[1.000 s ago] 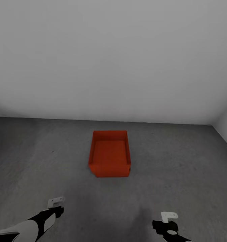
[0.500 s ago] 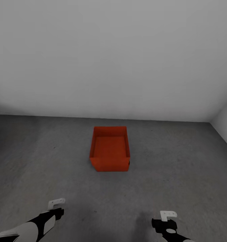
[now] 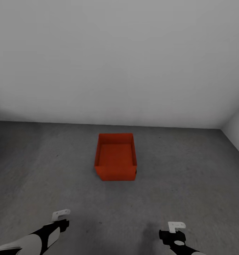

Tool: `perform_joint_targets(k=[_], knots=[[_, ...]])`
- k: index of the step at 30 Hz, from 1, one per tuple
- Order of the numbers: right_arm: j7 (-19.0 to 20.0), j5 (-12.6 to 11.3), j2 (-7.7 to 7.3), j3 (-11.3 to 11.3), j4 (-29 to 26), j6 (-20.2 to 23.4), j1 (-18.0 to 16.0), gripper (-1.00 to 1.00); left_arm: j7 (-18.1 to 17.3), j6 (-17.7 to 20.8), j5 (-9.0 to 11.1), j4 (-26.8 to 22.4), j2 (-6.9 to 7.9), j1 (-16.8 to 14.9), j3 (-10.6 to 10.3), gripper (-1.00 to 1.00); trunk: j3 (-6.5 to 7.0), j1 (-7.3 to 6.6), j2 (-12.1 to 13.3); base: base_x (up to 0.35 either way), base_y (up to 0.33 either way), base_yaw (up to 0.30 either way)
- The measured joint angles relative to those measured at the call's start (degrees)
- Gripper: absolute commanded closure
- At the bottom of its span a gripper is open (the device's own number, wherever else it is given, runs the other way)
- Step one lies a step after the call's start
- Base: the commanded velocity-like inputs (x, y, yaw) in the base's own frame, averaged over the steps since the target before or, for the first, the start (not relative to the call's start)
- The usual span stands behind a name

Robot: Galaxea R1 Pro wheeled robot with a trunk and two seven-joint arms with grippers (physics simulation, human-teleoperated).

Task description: Move the two storage containers from the living room to the garage. In the garage, place one container on the floor and stack the other container on top of it (either order is fine).

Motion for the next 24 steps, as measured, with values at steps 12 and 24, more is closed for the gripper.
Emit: perform_joint_targets(k=[12, 24], knots=[[-0.16, -0.06, -0.07, -0.05, 0.0, 0.19, 0.07, -1.0, 0.09, 0.2, 0.08, -0.04, -0.5, 0.0, 0.02, -1.0, 2.16, -2.64, 4.82, 0.0, 0.0, 0.0], [0.01, -0.06, -0.06, -0.03, 0.0, 0.19, 0.09, -1.0, 0.13, 0.39, 0.11, -0.04, -0.36, 0.0, 0.02, -1.0, 4.31, -5.27, 9.63, 0.0, 0.0, 0.0]])
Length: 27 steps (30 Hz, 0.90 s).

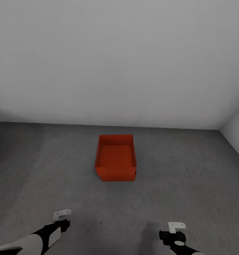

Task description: Move the two storage containers from the living room to the garage. In the garage, place one container on the floor and stack the other container on top of it (either order is fine).

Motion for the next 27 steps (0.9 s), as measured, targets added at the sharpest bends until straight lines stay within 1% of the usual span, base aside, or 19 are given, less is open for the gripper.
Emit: perform_joint_targets(k=[17, 18, 19, 20, 21, 22, 23, 24, 27], knots=[[-0.05, 0.05, 0.0, 0.03, 0.0, -0.04, 0.0, -1.0, 0.05, 0.16, 0.09, 0.02, 0.12, 0.0, 0.0, -1.0, 3.06, -3.74, 6.83, 0.0, 0.0, 0.0], [-0.2, 0.01, 0.0, -0.03, 0.0, 0.01, 0.0, -1.0, 0.16, 0.16, 0.79, 0.05, 0.12, 0.0, 0.0, -1.0, 3.06, -3.74, 6.84, 0.0, 0.0, 0.0], [-0.21, 0.01, 0.0, -0.04, 0.0, 0.01, 0.1, -1.0, 0.23, 0.13, 0.86, 0.03, 0.12, 0.0, 0.0, -1.0, 3.06, -3.74, 6.84, 0.0, 0.0, 0.0], [-0.18, -0.02, -0.05, -0.1, 0.01, -0.01, 0.95, -1.0, 0.33, 0.1, 0.9, 0.01, 0.12, 0.0, 0.0, -1.0, 3.06, -3.74, 6.84, 0.0, 0.0, 0.0], [0.1, 0.05, -0.58, 0.06, -0.02, -0.03, 4.32, -1.0, 0.24, 0.08, 0.98, 0.02, 0.11, 1.31, 0.05, -1.0, 3.06, -3.74, 6.84, 0.0, 0.0, 0.0], [0.28, -0.04, -0.68, -0.2, 0.02, -0.01, 7.56, -1.0, 0.14, 0.08, 0.97, 0.01, 0.12, 2.38, 0.05, -1.0, 3.05, -3.75, 6.84, 0.0, 0.0, 0.0], [0.62, 0.04, -0.73, -0.06, 0.0, 0.04, 7.72, -1.0, 0.04, 0.06, 0.98, 0.02, 0.12, 3.74, 0.06, -1.0, 3.05, -3.74, 6.84, 0.0, 0.0, 0.0], [1.02, 0.05, -0.79, -0.1, 0.01, 0.08, 8.58, -1.0, -0.04, 0.02, 0.97, 0.01, 0.12, 5.02, 0.06, -1.0, 3.05, -3.75, 6.84, 0.0, 0.0, 0.0], [2.23, 0.11, -0.84, -0.03, 0.01, 0.83, 10.66, -1.0, -0.15, -0.14, 0.94, 0.02, 0.02, 7.71, 0.02, -1.0, 3.06, -3.74, 6.84, 0.0, 0.0, 0.0]])
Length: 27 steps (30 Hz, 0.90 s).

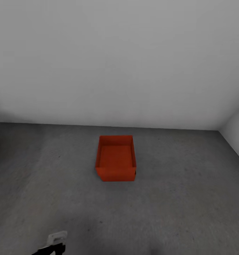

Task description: Move the two storage containers from the living room to the garage. In the garage, place one container on the floor and stack the other container on top of it (either order is fine).

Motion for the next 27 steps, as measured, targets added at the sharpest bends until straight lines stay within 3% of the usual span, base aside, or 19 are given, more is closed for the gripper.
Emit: perform_joint_targets(k=[7, 14, 22, 27], knots=[[5.23, -0.01, -0.04, -0.03, 0.0, 3.9, 6.07, -1.0, -0.21, -0.31, 0.01, 0.06, -0.38, 6.23, 0.06, -1.0, -0.01, 0.0, 0.0, 0.0, 0.0, 0.0], [6.26, -0.09, 0.01, 0.0, 0.0, 4.15, 9.84, -1.0, -0.99, -0.38, 0.54, 0.06, -1.71, 11.06, 0.08, -1.0, 0.0, 0.0, 0.0, 0.0, 0.0, 0.0], [6.34, -0.15, 0.44, -0.03, 0.0, 2.0, 12.69, -1.0, -1.11, -0.72, 0.67, 0.05, -2.69, 14.62, 0.06, -1.0, 0.32, 0.0, 0.0, 0.0, 0.0, 0.0], [6.34, -0.14, 0.62, 0.01, -0.01, 1.51, 13.29, -1.0, -1.05, -2.33, 0.63, -0.04, -3.61, 15.12, -0.01, -1.0, 0.76, 0.0, 0.0, 0.0, 0.0, 0.0]])
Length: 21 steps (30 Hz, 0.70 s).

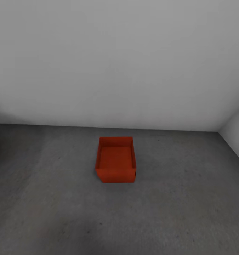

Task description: Move the two storage containers from the living room to the garage. In the garage, place one container on the floor and stack the other container on top of it (either order is fine).

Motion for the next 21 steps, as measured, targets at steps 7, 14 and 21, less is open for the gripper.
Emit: perform_joint_targets(k=[7, 14, 21], knots=[[-0.23, 0.02, 0.12, 0.04, 0.0, -0.09, 0.11, -1.0, 0.06, -0.87, -0.34, -0.48, -0.06, 0.39, -0.09, -1.0, 0.65, 0.0, 0.0, 0.0, 0.0, 0.0], [-0.02, 0.3, 0.14, 0.05, 0.0, -0.08, 0.21, -1.0, 0.07, -1.05, -0.7, -1.09, -0.06, 0.45, -0.41, -1.0, 1.3, 0.0, 0.0, 0.0, 0.0, 0.0], [0.09, 0.41, 0.12, 0.05, 0.0, -0.21, 0.29, -1.0, 0.08, -1.06, -0.65, -0.64, -0.06, 0.46, -0.42, -1.0, 1.95, 0.0, 0.0, 0.0, 0.0, 0.0]])
